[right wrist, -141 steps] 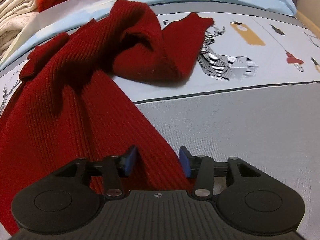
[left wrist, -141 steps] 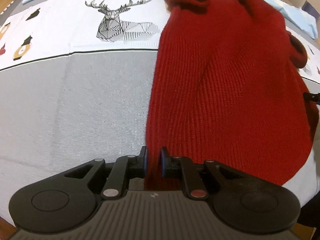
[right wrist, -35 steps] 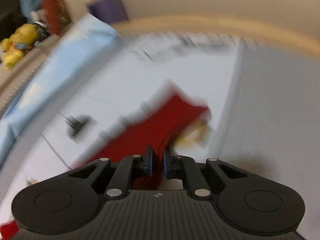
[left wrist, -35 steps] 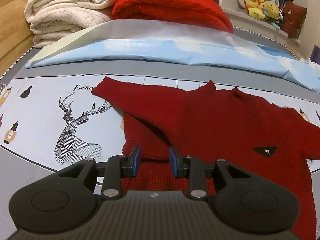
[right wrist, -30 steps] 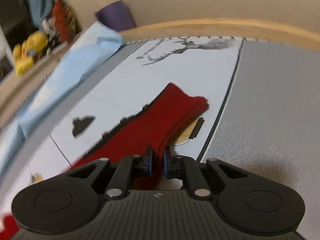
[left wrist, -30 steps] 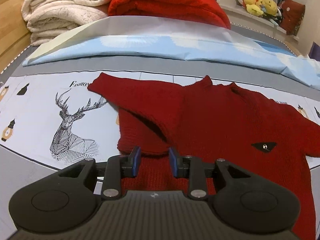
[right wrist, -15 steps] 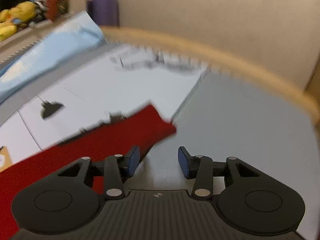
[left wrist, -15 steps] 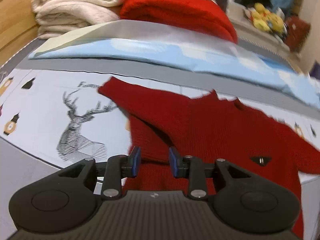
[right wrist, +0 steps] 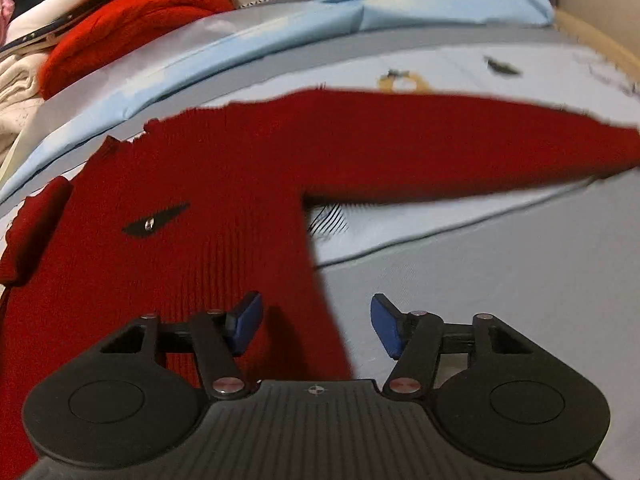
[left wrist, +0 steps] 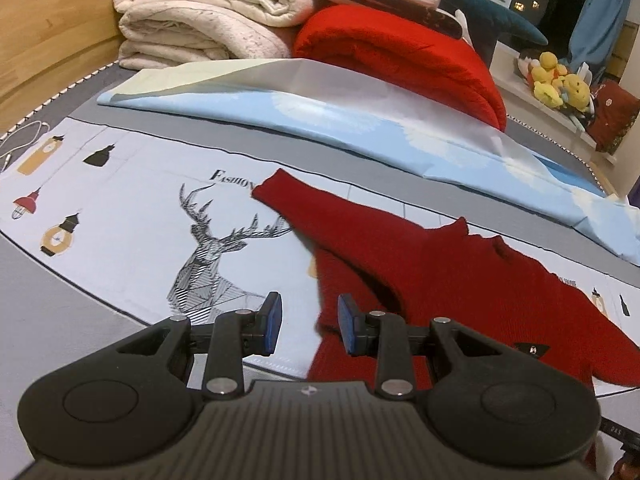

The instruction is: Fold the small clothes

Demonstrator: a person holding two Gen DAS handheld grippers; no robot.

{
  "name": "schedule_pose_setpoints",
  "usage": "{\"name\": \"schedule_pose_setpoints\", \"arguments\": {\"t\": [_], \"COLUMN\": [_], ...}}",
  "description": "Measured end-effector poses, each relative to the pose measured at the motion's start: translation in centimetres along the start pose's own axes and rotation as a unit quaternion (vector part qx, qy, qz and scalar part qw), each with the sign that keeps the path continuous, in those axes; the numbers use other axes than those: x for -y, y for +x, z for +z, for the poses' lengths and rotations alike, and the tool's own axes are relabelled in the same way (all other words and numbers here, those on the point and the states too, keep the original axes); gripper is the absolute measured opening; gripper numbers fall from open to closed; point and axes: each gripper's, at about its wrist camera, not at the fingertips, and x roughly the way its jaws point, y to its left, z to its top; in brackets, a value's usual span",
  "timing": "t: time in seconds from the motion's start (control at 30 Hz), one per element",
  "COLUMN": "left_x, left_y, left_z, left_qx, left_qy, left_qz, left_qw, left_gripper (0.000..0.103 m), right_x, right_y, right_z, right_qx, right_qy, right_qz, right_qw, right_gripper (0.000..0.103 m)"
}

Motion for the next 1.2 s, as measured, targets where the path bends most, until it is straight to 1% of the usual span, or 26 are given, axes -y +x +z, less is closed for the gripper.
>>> {"name": "schedule_pose_setpoints", "arguments": {"t": [0.03,0.07,0.1,0.13,0.2,0.23,0.27,0.3,0.33,0.4,0.43,0.47,0.5,0.53,0.57,0.6,0.67,0.73,0.77,0.8,0.83,0.9,1.0,1.1,1.17,1.2], "left_x": [-0.3,-0.6,-0.9,-1.2,-1.6,-1.8,-2.0,-2.1,-2.1,-1.9,-1.8,-1.7,-1.7,-1.6,-1.6,-1.7,-1.8,-2.2,-2.4,-2.7,-3.1,-3.8,-4.7,-4.9,-4.8,-4.6], "left_y": [-0.2,-0.3,-0.5,-0.7,-1.0,-1.1,-1.2,-1.3,-1.4,-1.7,-1.8,-2.0,-2.1,-2.3,-2.4,-2.4,-2.5,-2.6,-2.7,-2.7,-2.7,-2.4,-1.9,-1.7,-1.7,-1.6], "left_z": [-0.1,-0.1,0.0,0.1,0.3,0.4,0.5,0.6,0.6,0.7,0.7,0.7,0.6,0.6,0.5,0.4,0.3,0.3,0.2,0.2,0.3,0.2,0.3,0.3,0.2,0.3], "left_qx": [-0.001,0.0,0.001,0.002,0.005,0.005,0.004,0.004,0.003,0.004,0.004,0.004,0.005,0.005,0.005,0.005,0.004,0.006,0.01,0.013,0.015,0.013,0.016,0.031,0.048,0.054], "left_qy": [0.0,-0.001,-0.001,0.0,0.002,0.0,-0.003,-0.006,-0.006,-0.001,0.001,0.001,-0.001,-0.003,-0.003,-0.004,-0.005,-0.008,-0.012,-0.016,-0.02,-0.033,-0.055,-0.063,-0.068,-0.065], "left_qz": [0.0,0.0,0.0,-0.001,-0.004,-0.006,-0.008,-0.013,-0.017,-0.024,-0.027,-0.031,-0.035,-0.037,-0.038,-0.037,-0.036,-0.029,-0.022,-0.016,-0.01,0.006,0.027,0.046,0.054,0.055], "left_qw": [1.0,1.0,1.0,1.0,1.0,1.0,0.9999,0.9999,0.9998,0.9997,0.9996,0.9995,0.9994,0.9993,0.9993,0.9993,0.9993,0.9995,0.9996,0.9996,0.9996,0.9993,0.998,0.9965,0.9951,0.9949], "left_gripper": [0.034,0.034,0.034,0.034,0.034,0.034,0.034,0.034,0.034,0.034,0.034,0.034,0.034,0.034,0.034,0.034,0.034,0.039,0.044,0.049,0.049,0.05,0.05,0.052,0.054,0.054], "right_x": [-0.1,-0.2,-0.5,-0.2,0.5,0.4,0.1,0.1,0.1,-0.4,-0.8,-1.1,-1.5,-1.7,-1.8,-1.7,-1.5,-2.5,-3.5,-4.8,-5.9,-9.3,-14.8,-19.6,-21.7,-22.6], "right_y": [0.3,0.2,-0.3,-0.7,-1.1,-1.2,-1.5,-2.2,-3.2,-5.6,-6.4,-6.4,-5.9,-5.1,-5.0,-5.6,-6.5,-7.7,-8.3,-8.9,-9.3,-10.1,-11.4,-12.0,-11.9,-11.7], "right_z": [-0.3,-0.4,-0.5,-0.7,-1.1,-1.4,-1.8,-2.2,-2.6,-3.6,-4.2,-4.6,-5.5,-6.5,-7.3,-7.6,-7.6,-7.4,-7.2,-7.1,-6.5,-5.2,-3.2,-0.8,0.1,0.2], "right_qx": [0.004,0.012,0.027,0.036,0.026,0.015,0.008,0.008,0.013,0.033,0.031,0.015,-0.024,-0.064,-0.076,-0.06,-0.054,-0.027,-0.009,0.01,0.022,0.048,0.086,0.116,0.131,0.138], "right_qy": [0.007,0.005,-0.002,0.008,0.047,0.032,0.012,0.003,0.002,0.002,-0.002,-0.011,-0.03,-0.051,-0.066,-0.063,-0.04,-0.048,-0.064,-0.074,-0.079,-0.096,-0.128,-0.139,-0.142,-0.147], "right_qz": [0.006,0.009,0.002,-0.015,-0.064,-0.125,-0.164,-0.16,-0.142,-0.107,-0.09,-0.077,-0.077,-0.099,-0.116,-0.127,-0.162,-0.191,-0.201,-0.195,-0.178,-0.129,-0.059,0.023,0.066,0.082], "right_qw": [1.0,1.0,1.0,0.999,0.997,0.991,0.986,0.987,0.99,0.994,0.995,0.997,0.996,0.992,0.988,0.988,0.985,0.98,0.977,0.978,0.981,0.986,0.986,0.983,0.979,0.976], "right_gripper": [0.011,0.007,0.007,0.006,0.004,0.009,0.01,0.01,0.013,0.025,0.033,0.034,0.034,0.036,0.047,0.047,0.048,0.047,0.047,0.047,0.048,0.048,0.05,0.053,0.062,0.062]}}
